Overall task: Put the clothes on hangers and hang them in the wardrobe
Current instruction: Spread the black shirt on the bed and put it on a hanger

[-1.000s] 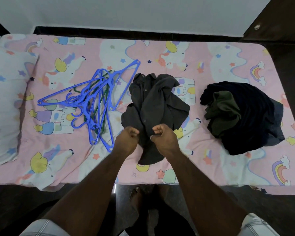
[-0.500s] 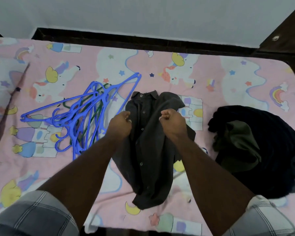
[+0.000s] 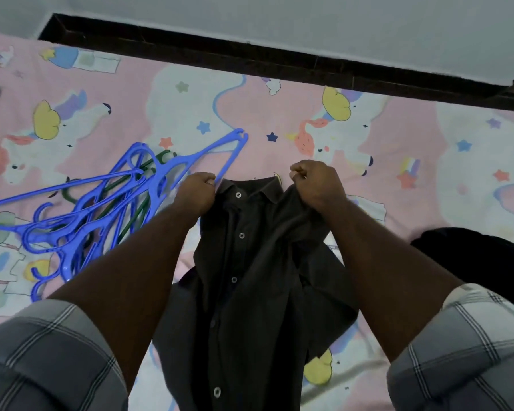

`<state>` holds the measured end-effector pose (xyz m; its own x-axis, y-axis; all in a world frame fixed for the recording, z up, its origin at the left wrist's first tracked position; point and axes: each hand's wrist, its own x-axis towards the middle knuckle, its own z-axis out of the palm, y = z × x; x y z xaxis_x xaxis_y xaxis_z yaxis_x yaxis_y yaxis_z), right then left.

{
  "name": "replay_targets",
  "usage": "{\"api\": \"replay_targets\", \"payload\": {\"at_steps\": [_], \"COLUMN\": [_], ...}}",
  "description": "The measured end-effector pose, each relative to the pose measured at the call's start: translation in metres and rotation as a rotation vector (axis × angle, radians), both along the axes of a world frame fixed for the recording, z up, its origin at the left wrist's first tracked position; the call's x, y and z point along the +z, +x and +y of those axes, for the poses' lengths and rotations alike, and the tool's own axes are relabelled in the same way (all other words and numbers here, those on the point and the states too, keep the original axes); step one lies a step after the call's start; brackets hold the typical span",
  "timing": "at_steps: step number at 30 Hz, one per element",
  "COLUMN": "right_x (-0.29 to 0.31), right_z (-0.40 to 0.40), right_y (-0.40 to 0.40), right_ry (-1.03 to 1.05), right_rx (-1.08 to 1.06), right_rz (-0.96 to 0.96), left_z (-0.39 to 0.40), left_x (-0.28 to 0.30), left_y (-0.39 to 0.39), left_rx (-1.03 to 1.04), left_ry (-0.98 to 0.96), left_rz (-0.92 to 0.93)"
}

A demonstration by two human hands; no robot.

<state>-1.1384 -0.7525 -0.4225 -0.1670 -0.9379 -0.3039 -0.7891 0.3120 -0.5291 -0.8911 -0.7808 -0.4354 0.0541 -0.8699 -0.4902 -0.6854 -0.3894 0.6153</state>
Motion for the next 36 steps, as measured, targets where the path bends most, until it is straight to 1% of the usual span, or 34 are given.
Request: {"api": "replay_targets", "payload": {"at_steps": [3, 7, 10, 12, 14, 15, 17, 19, 21, 24, 27, 31, 34, 36], "right_x": [-0.018, -0.03, -0.021, -0.012, -0.002, 0.004, 0.018, 0.035, 0.056, 0.097, 0.144, 0.214, 0.271, 0.304], "right_z": [-0.023, -0.033, -0.025, -0.017, -0.01, -0.008, -0.003, 0.003, 0.01, 0.026, 0.046, 0.078, 0.108, 0.132], "right_y": [-0.005, -0.008, -0.012, -0.017, -0.022, -0.025, -0.029, -0.031, -0.033, -0.034, -0.029, -0.021, -0.01, -0.001], "right_ry": [0.109, 0.349, 0.478, 0.511, 0.428, 0.367, 0.271, 0.223, 0.206, 0.142, 0.019, -0.132, -0.207, -0.236], "right_rx": [0.078, 0.26, 0.258, 0.256, 0.211, 0.155, 0.036, -0.024, -0.023, 0.006, 0.015, -0.015, -0.042, -0.056], "right_rz": [0.009, 0.048, 0.004, -0.038, -0.117, -0.173, -0.266, -0.309, -0.343, -0.378, -0.333, -0.203, -0.167, -0.151], "left_z": [-0.01, -0.017, -0.016, -0.014, -0.012, -0.012, -0.011, -0.008, -0.003, 0.011, 0.03, 0.057, 0.073, 0.087], "left_x": [-0.01, -0.013, -0.004, 0.005, 0.013, 0.018, 0.029, 0.044, 0.064, 0.102, 0.142, 0.202, 0.246, 0.277], "left_y": [-0.005, -0.004, 0.004, 0.007, 0.007, 0.009, 0.012, 0.018, 0.022, 0.025, 0.026, 0.037, 0.055, 0.067], "left_rx": [-0.058, -0.157, -0.274, -0.349, -0.378, -0.372, -0.338, -0.286, -0.24, -0.201, -0.201, -0.291, -0.421, -0.533], "left_ry": [0.064, 0.18, 0.313, 0.396, 0.431, 0.409, 0.308, 0.197, 0.117, 0.058, 0.034, 0.012, 0.064, 0.066], "left_rz": [-0.002, -0.005, -0.009, -0.023, -0.003, 0.018, 0.081, 0.169, 0.27, 0.399, 0.503, 0.474, 0.398, 0.326]}}
